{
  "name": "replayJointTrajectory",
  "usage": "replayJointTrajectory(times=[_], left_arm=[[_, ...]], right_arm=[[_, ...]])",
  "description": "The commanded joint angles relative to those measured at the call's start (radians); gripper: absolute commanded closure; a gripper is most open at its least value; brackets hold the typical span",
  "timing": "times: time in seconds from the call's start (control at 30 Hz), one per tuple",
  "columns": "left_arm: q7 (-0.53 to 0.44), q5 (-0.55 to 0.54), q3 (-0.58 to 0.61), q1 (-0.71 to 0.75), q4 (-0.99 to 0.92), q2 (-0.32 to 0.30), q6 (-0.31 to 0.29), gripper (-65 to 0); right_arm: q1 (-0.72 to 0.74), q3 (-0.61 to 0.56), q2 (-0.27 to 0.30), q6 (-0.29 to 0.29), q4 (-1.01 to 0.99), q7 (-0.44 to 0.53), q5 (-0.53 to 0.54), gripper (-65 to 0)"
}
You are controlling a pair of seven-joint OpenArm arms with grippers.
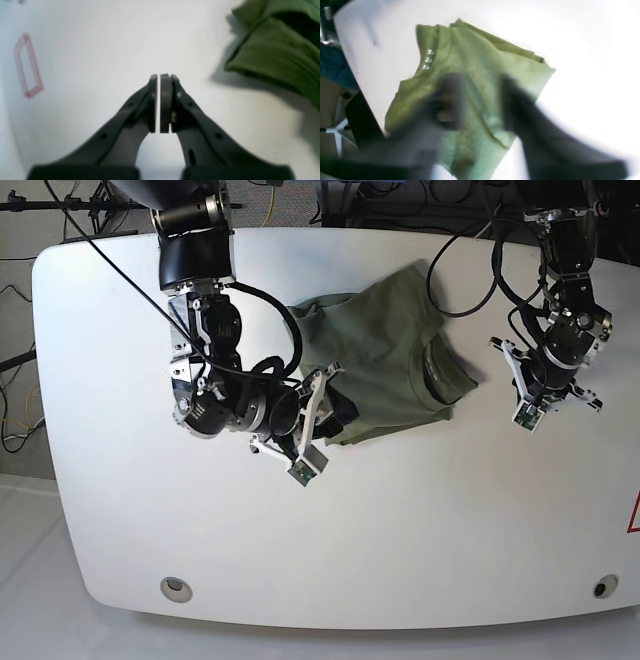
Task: Fold the T-shirt properly
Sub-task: 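Press the folded bundle down with the right gripper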
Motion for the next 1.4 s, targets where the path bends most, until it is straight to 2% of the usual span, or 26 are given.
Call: replayJointTrajectory(times=[0.0,0.13,0.23,0.4,0.6,0.87,1.2,1.37], left_arm=[[-0.017,-0.017,0.066,-0.007,0.027,-0.001,-0.005,0.0],[0.035,-0.017,0.174,-0.007,0.028,0.005,-0.004,0.0],[0.064,-0.015,0.252,-0.007,0.028,0.056,0.001,0.0],[0.102,0.034,0.352,-0.009,0.028,0.117,0.001,0.0],[0.139,0.128,0.473,-0.007,0.028,0.183,-0.004,0.0],[0.167,0.22,0.617,0.062,0.025,0.249,-0.004,0.0],[0.165,0.22,0.652,0.116,-0.016,0.247,0.001,0.0],[0.124,0.22,0.582,0.116,-0.087,0.243,0.0,0.0]], right_arm=[[0.056,0.029,0.003,0.002,-0.008,0.028,0.024,0.0],[0.094,0.034,0.023,0.002,-0.063,0.028,0.024,-2.5],[0.124,0.032,0.029,0.002,-0.11,0.033,0.024,0.0],[0.176,0.032,0.032,0.002,-0.212,0.042,0.022,0.0],[0.234,0.007,0.032,0.002,-0.324,0.093,0.022,0.0],[0.3,-0.118,0.031,0.002,-0.503,0.221,0.022,0.0],[0.326,-0.229,0.024,0.013,-0.692,0.366,0.022,0.0],[0.325,-0.229,0.028,0.015,-0.729,0.376,0.022,0.0]])
